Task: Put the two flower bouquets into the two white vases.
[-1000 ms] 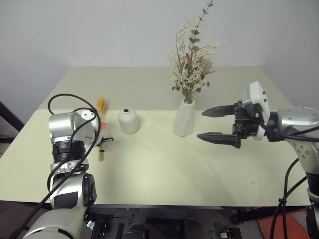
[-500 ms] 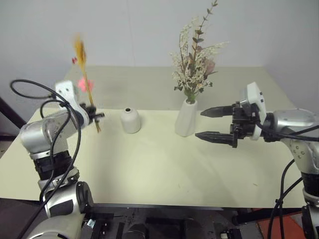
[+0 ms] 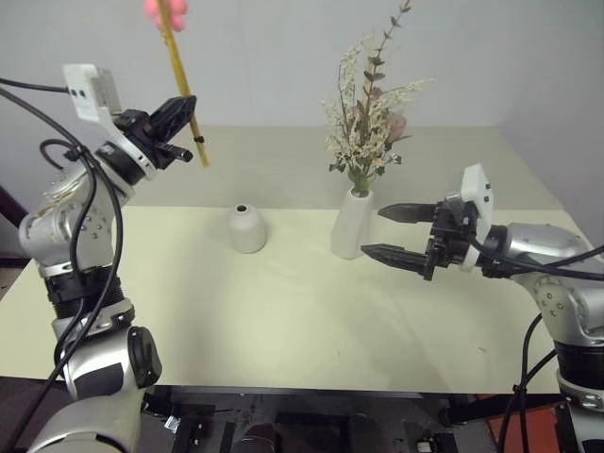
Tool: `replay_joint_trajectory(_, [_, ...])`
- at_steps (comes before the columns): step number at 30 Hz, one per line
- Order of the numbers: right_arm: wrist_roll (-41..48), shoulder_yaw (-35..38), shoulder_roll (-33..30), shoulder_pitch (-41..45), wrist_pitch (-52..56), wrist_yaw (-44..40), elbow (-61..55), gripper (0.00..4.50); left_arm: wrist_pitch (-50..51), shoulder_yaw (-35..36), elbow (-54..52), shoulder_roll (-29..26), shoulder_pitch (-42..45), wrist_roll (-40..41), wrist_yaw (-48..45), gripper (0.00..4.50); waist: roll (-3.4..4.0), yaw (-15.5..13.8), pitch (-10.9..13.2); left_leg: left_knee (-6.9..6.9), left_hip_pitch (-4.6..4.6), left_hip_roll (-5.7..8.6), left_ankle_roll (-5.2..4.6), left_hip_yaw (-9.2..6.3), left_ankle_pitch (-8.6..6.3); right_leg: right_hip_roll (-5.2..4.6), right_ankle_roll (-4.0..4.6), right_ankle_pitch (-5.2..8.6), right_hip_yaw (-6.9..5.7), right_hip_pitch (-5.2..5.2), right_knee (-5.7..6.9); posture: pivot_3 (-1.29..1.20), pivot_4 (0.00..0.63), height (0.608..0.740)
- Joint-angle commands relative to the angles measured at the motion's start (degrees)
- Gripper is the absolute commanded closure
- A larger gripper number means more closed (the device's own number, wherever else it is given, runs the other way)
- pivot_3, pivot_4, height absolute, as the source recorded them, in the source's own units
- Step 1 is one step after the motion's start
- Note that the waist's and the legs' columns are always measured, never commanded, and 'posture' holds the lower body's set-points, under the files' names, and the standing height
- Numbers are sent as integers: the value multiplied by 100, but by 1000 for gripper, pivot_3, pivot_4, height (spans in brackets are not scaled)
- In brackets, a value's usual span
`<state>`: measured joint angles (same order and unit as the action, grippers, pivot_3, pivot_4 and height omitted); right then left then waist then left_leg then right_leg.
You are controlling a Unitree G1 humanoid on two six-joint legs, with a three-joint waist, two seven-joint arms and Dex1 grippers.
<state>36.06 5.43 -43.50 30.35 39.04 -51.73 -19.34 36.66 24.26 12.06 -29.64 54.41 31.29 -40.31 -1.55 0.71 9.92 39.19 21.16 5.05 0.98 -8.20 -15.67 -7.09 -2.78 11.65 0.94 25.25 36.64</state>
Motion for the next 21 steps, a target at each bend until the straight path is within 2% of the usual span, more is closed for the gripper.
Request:
replay_joint_trajectory(1, [30, 202, 61, -39, -145, 181, -278, 0, -866, -272, 724, 57, 372, -61, -595, 4486, 0, 1, 0, 0, 0, 0, 0, 0, 0, 0, 0, 0, 0, 0, -1, 0, 150, 740])
replay_joint_trajectory(7, [35, 243, 98, -100, -113, 370, -408, 0, -1760, -713, 1990, 138, 665, -401, -1109, 4486, 0, 24, 0, 0, 1, 1, 0, 0, 0, 0, 0, 0, 1, 0, -4, 0, 150, 740])
replay_joint_trajectory(21, [179, 347, 58, -268, 33, 590, -661, 0, -2507, -997, 2700, 155, 434, -696, -1447, 4486, 0, 25, 0, 1, 1, 0, -30, 0, -16, 2, -1, -1, 0, 2, -1, 0, 150, 740])
